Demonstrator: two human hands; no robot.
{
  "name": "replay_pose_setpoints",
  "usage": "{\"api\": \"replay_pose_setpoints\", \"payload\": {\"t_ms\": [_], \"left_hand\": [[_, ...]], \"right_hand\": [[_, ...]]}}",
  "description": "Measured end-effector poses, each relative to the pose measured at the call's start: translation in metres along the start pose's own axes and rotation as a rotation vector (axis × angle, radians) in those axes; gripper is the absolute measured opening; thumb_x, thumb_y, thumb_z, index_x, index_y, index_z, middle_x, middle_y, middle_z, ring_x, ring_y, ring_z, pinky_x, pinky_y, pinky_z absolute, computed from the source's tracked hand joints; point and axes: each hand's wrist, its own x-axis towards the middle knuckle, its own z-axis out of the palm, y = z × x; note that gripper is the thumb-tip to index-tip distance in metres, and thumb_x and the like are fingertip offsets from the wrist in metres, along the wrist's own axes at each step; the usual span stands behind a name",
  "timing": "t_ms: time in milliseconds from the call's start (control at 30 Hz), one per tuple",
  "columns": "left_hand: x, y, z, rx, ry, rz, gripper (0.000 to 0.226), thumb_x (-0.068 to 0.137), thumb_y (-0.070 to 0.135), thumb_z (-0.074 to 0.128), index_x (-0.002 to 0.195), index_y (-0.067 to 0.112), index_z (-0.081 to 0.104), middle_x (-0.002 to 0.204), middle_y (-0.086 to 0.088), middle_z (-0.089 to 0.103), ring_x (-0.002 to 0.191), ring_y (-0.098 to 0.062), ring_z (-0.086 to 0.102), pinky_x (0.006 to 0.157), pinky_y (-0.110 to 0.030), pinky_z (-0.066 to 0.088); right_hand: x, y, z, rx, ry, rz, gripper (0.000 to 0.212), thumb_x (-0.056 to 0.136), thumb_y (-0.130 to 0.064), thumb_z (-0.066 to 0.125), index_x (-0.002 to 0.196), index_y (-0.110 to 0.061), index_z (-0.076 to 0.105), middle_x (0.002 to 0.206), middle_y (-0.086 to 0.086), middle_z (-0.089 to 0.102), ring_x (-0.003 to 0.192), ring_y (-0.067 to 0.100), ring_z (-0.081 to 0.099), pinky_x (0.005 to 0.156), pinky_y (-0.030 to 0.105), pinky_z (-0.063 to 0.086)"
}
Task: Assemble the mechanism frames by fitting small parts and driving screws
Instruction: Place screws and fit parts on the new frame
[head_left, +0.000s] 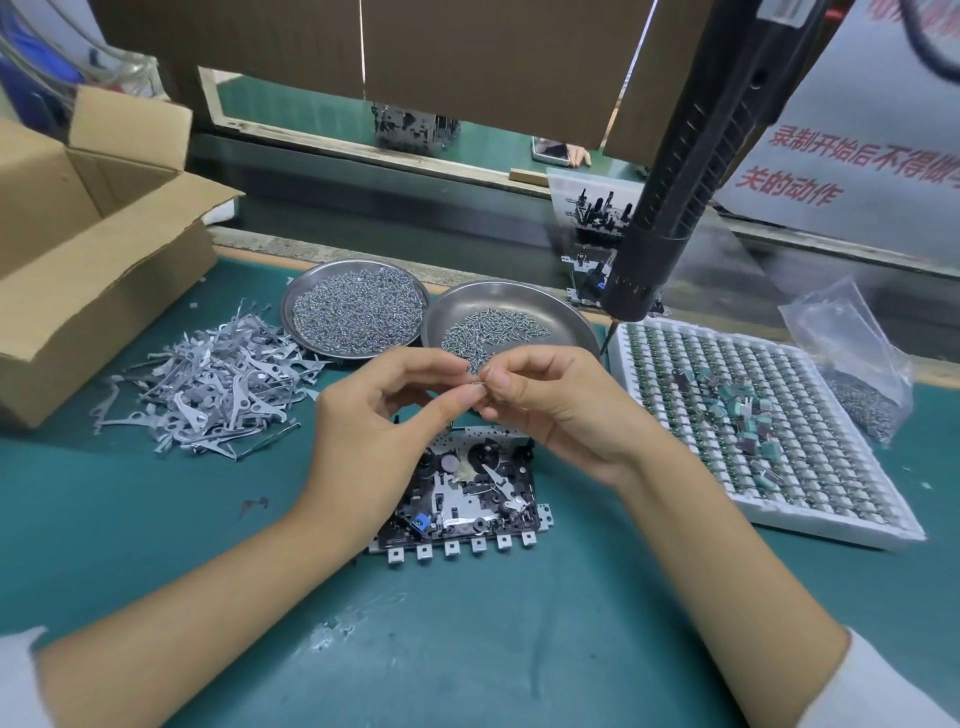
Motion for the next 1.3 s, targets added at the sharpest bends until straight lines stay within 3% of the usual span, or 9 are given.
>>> {"api": "replay_pose_setpoints", "payload": {"t_ms": [300,367,467,567,667,734,901,1135,1301], "left_hand": [[-0.003,0.001,0.001,0.06,-0.131,0.021,0.022,0.079,0.018,0.07,0.099,0.025,0.071,0.091,0.003,0.072,0.084,-0.016,0.069,0.079,-0.025,0.054],[-0.002,0.0,0.0,0.122,-0.146,0.033,0.023,0.081,0.021,0.066,0.102,0.029,0.071,0.095,0.007,0.07,0.088,-0.011,0.066,0.078,-0.019,0.051],[0.0,-0.001,-0.002,0.155,-0.109,0.022,0.019,0.083,0.026,0.061,0.099,0.03,0.071,0.096,0.012,0.067,0.087,-0.001,0.062,0.074,-0.01,0.045],[0.002,-0.001,-0.002,0.11,-0.029,-0.033,0.015,0.08,0.027,0.063,0.092,0.032,0.071,0.092,0.011,0.071,0.081,0.001,0.063,0.073,-0.008,0.045],[0.003,-0.002,-0.001,0.07,0.019,-0.084,0.016,0.078,0.026,0.066,0.092,0.025,0.072,0.086,0.011,0.073,0.079,-0.002,0.066,0.073,-0.009,0.047],[0.002,-0.002,0.001,0.051,0.03,-0.098,0.015,0.077,0.022,0.068,0.091,0.021,0.072,0.085,0.011,0.074,0.078,-0.001,0.067,0.071,-0.008,0.048],[0.0,-0.001,0.003,0.044,0.055,-0.097,0.014,0.078,0.011,0.071,0.088,0.02,0.072,0.084,0.013,0.074,0.076,0.002,0.067,0.067,-0.005,0.047],[-0.001,0.002,0.004,0.089,0.039,-0.084,0.015,0.074,0.014,0.073,0.087,0.02,0.072,0.082,0.015,0.073,0.074,0.001,0.067,0.068,-0.006,0.048],[-0.004,0.005,0.006,0.088,0.012,-0.059,0.017,0.069,0.017,0.072,0.086,0.021,0.072,0.081,0.016,0.073,0.072,0.003,0.066,0.069,-0.007,0.048]], "right_hand": [[-0.003,-0.008,-0.002,-0.013,0.008,0.146,0.01,0.073,-0.009,0.066,0.082,-0.008,0.063,0.071,0.006,0.067,0.059,0.013,0.06,0.06,0.019,0.052],[-0.007,-0.016,-0.002,-0.1,0.008,0.171,0.012,0.076,-0.015,0.065,0.084,-0.007,0.066,0.074,0.006,0.066,0.061,0.013,0.06,0.06,0.018,0.052],[-0.021,-0.034,-0.013,-0.389,0.058,0.177,0.02,0.08,-0.023,0.064,0.09,-0.006,0.068,0.073,0.004,0.067,0.063,0.013,0.061,0.059,0.018,0.051],[-0.045,-0.058,-0.036,-0.736,0.165,0.174,0.008,0.087,-0.016,0.067,0.085,-0.011,0.072,0.07,-0.001,0.069,0.061,0.008,0.062,0.057,0.016,0.049],[-0.064,-0.071,-0.072,-1.214,0.465,0.159,0.01,0.088,-0.013,0.067,0.081,-0.019,0.071,0.07,-0.006,0.069,0.065,0.003,0.063,0.059,0.016,0.047],[-0.073,-0.07,-0.089,-1.391,0.608,0.179,0.011,0.086,-0.011,0.068,0.087,-0.021,0.071,0.084,-0.001,0.07,0.078,0.013,0.063,0.063,0.024,0.047],[-0.082,-0.06,-0.098,-1.404,0.557,0.183,0.015,0.079,-0.01,0.076,0.091,-0.019,0.075,0.074,-0.014,0.06,0.07,0.006,0.055,0.061,0.019,0.043],[-0.079,-0.055,-0.099,-1.437,0.555,0.232,0.025,0.081,-0.003,0.073,0.106,-0.006,0.072,0.099,0.012,0.07,0.076,0.013,0.058,0.073,0.023,0.045],[-0.079,-0.059,-0.071,-0.964,0.449,-0.003,0.016,0.073,-0.008,0.078,0.081,-0.021,0.076,0.096,-0.007,0.073,0.075,-0.004,0.065,0.068,0.007,0.047]]}}
